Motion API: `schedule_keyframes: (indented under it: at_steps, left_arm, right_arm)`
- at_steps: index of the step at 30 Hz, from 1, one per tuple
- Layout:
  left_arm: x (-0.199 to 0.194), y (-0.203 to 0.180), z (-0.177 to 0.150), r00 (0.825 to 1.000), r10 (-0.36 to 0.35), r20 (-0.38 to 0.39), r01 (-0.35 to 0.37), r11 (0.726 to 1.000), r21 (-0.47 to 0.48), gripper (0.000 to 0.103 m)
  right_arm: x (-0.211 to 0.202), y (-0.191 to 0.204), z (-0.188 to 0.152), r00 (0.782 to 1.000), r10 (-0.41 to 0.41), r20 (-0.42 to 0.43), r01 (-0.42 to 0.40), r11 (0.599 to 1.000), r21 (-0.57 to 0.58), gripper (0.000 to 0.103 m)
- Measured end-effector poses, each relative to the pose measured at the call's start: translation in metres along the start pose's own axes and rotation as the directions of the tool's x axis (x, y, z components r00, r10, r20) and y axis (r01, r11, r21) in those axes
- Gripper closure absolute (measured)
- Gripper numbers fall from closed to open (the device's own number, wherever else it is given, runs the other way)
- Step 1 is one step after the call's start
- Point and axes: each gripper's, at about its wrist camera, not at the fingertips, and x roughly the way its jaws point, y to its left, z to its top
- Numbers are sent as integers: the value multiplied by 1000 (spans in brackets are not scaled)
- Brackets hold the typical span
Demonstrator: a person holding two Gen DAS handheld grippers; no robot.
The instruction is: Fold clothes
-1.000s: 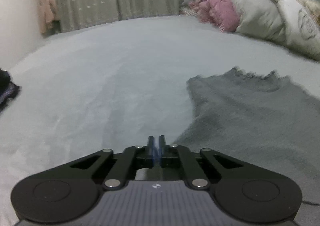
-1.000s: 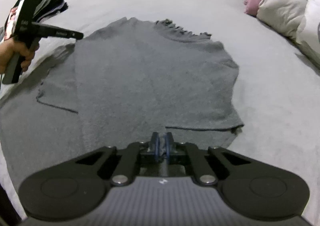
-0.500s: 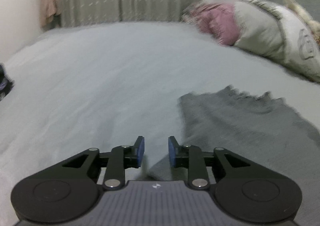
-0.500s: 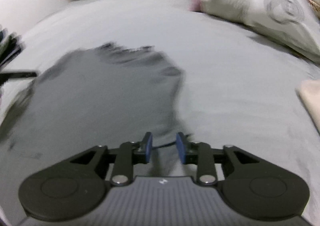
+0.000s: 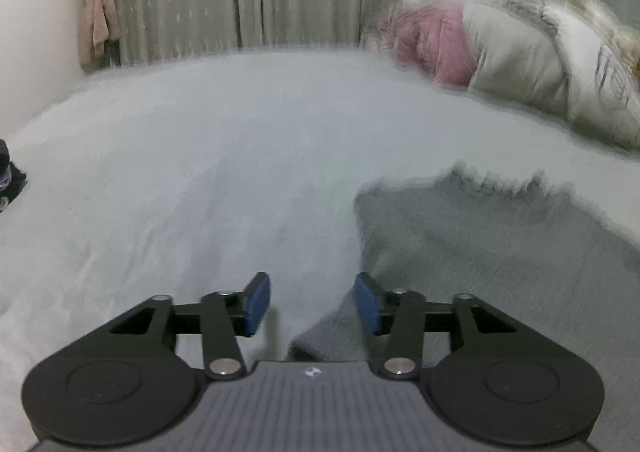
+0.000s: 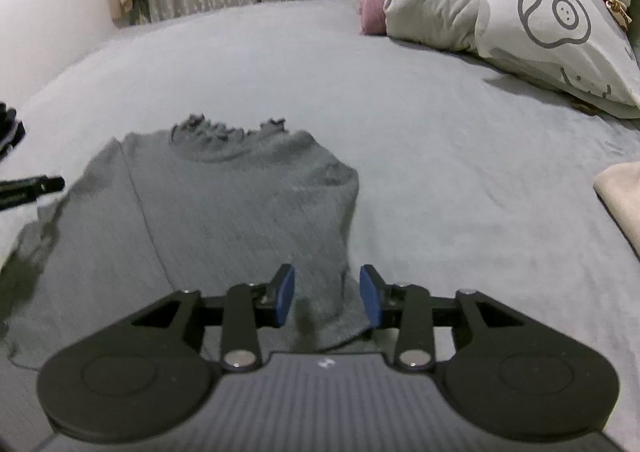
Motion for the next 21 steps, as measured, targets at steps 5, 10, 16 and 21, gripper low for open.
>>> schedule_keyframes:
  at_steps: [5, 10, 16, 21]
  left_arm:
    - [-4, 5, -1, 1000, -21, 6, 21, 998, -56, 50]
    - [-10, 12, -2, 998, -64, -24, 62, 994, -88, 50]
    - [-16, 21, -3, 986, -161, -34, 157, 983, -97, 50]
    - [-15, 25, -4, 975, -219, -38, 214, 971, -104, 58]
  right_arm:
    - [13, -3, -2, 998, -40, -38, 42, 999, 35, 62]
    - [8, 13, 9, 998, 65, 8, -65, 997, 45, 61]
    - [33, 74, 41, 966, 257, 2, -257, 966, -30, 61]
    - [67, 132, 76, 942, 336, 13, -334, 938, -90, 64]
